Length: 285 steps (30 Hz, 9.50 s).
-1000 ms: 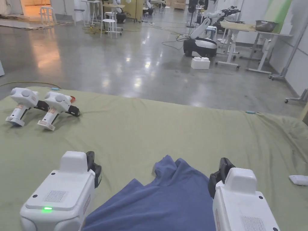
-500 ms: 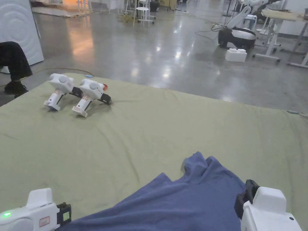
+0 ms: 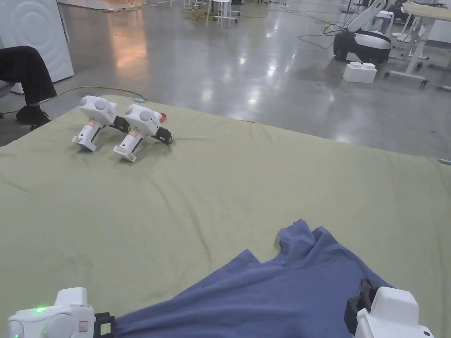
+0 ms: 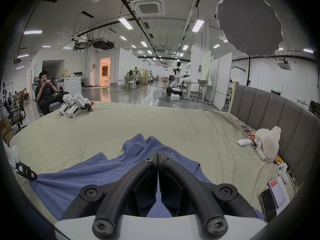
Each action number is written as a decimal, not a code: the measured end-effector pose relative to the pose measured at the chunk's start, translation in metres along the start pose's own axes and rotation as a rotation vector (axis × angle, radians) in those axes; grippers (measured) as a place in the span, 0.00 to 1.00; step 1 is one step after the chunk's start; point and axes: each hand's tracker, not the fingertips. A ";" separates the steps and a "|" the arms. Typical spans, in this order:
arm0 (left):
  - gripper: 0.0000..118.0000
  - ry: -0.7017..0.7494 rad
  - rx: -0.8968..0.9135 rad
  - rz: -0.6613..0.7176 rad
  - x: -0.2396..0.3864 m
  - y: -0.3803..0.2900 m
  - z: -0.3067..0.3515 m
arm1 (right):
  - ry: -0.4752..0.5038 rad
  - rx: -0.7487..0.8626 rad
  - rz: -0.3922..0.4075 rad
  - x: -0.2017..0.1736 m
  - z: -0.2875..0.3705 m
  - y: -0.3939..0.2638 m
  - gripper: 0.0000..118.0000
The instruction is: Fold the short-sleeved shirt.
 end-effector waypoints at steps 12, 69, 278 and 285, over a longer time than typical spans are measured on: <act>0.02 -0.012 0.023 -0.112 0.030 -0.006 -0.002 | 0.010 -0.164 0.001 0.021 -0.088 0.009 0.65; 0.01 -0.305 0.722 -0.198 0.129 0.209 0.232 | -0.095 0.152 0.018 0.190 -0.024 0.294 0.02; 0.02 -0.280 0.184 -0.183 0.054 -0.012 0.089 | -0.063 -0.541 -0.039 0.174 0.062 -0.030 0.06; 0.02 -0.239 0.150 -0.205 0.090 0.046 0.038 | -0.055 -0.531 -0.048 0.177 -0.019 -0.021 0.06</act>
